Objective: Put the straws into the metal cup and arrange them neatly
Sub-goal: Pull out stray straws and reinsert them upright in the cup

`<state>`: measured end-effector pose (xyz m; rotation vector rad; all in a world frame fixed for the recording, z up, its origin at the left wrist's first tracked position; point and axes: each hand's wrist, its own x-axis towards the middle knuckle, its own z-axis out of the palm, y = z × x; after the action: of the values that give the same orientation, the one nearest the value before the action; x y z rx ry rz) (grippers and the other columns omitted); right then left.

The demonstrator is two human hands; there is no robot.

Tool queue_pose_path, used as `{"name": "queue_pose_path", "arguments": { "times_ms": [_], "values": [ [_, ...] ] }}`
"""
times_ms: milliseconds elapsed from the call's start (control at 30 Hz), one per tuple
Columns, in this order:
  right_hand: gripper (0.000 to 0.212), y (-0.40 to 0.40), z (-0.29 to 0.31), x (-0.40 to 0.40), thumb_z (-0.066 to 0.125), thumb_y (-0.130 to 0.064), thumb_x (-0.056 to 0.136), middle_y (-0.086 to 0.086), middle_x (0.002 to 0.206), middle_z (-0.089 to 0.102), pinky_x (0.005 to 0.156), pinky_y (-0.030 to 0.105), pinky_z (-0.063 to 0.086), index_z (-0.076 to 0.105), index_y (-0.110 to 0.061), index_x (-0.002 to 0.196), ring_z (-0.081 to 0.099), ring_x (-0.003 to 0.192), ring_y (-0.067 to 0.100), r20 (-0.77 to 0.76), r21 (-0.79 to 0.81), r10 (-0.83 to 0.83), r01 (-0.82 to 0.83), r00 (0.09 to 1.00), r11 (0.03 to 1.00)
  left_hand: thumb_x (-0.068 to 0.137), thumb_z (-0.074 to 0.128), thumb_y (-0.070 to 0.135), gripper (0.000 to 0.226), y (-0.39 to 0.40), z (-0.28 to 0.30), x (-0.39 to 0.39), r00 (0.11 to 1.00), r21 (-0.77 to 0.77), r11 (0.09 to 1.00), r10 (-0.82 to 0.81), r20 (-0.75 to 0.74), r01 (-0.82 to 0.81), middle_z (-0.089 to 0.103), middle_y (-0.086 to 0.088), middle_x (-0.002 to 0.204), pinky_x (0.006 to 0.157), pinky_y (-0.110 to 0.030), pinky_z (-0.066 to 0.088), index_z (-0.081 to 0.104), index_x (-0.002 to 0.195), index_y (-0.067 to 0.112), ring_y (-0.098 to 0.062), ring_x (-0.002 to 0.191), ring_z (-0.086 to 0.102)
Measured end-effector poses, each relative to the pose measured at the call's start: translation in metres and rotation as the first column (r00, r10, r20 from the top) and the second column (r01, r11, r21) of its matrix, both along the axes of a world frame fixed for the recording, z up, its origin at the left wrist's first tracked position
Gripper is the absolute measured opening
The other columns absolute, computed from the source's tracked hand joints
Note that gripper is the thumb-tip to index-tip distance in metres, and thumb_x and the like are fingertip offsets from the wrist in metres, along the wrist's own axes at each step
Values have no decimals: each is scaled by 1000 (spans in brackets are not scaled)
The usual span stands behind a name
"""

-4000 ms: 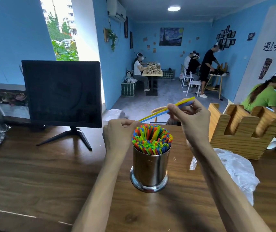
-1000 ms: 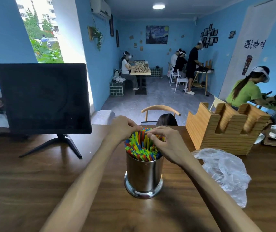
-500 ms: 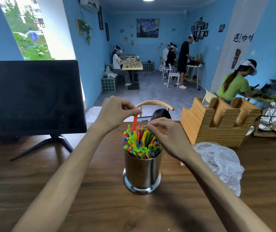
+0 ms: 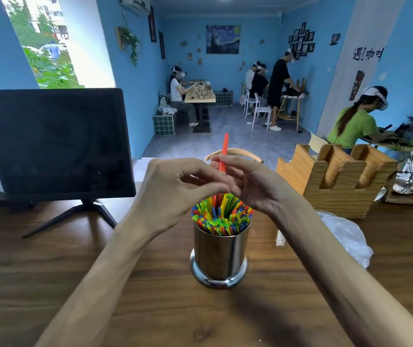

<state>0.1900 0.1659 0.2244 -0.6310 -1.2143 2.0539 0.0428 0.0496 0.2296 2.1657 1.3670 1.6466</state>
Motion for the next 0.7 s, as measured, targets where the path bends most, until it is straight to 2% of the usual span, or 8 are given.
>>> {"name": "queue_pose_path", "arguments": {
  "times_ms": [67,167,233,333,433,533,600,700],
  "values": [
    [10,6,1,3,64,-12,95,4,84,76,63,19,61,71,-7,100,71,65,8,75,132,28,-38,997,991,74,89,17,25,6,-14,-5,1000,-75,997,-8,-1,8,74,14,91,77,-31,60,79,95,25,-15,85,71],
    [11,10,2,8,63,-10,97,3,82,74,60,20,59,68,-4,104,66,56,9,174,361,-75,7,982,932,69,91,26,43,19,-36,-15,997,-170,985,23,76,-10,67,10,104,79,-28,58,74,108,31,-15,91,67],
    [11,12,-1,9,65,-8,97,8,88,71,68,27,62,69,-1,105,71,64,14,203,547,-263,113,943,829,70,88,32,45,29,-50,-22,986,-243,969,69,154,-30,68,9,108,80,-23,56,72,112,34,-12,93,66],
    [17,15,-15,5,69,-11,96,3,95,68,72,37,64,66,-11,112,74,72,19,261,792,-499,112,826,600,87,79,25,21,48,-66,-32,941,-359,919,256,223,-165,70,12,98,74,-9,48,74,108,26,-1,86,63],
    [48,15,-35,0,73,-17,92,-11,94,64,75,40,63,48,-25,133,71,75,14,304,897,-607,-6,734,442,98,66,32,12,66,-77,-39,902,-502,816,407,143,-288,67,20,92,73,-10,46,72,106,26,4,88,63],
    [97,16,-53,-5,77,-15,88,-9,97,65,74,37,61,11,-38,155,68,73,11,299,929,-662,-53,687,366,96,67,37,19,79,-85,-44,927,-599,762,365,82,-247,70,17,91,69,-17,47,76,104,23,2,83,64],
    [119,17,-59,-6,78,-12,87,-8,99,63,70,34,60,-14,-44,155,68,71,11,283,944,-692,-65,665,323,94,70,34,16,84,-84,-45,942,-620,751,332,58,-227,71,17,90,65,-14,48,78,103,22,0,83,65],
    [133,19,-57,-4,77,-7,86,1,91,63,67,41,61,-32,-54,145,66,69,18,276,951,-696,-83,663,297,90,75,21,13,89,-76,-45,943,-595,762,331,17,-257,70,12,90,64,-7,46,79,103,19,2,82,64]
  ]
}}
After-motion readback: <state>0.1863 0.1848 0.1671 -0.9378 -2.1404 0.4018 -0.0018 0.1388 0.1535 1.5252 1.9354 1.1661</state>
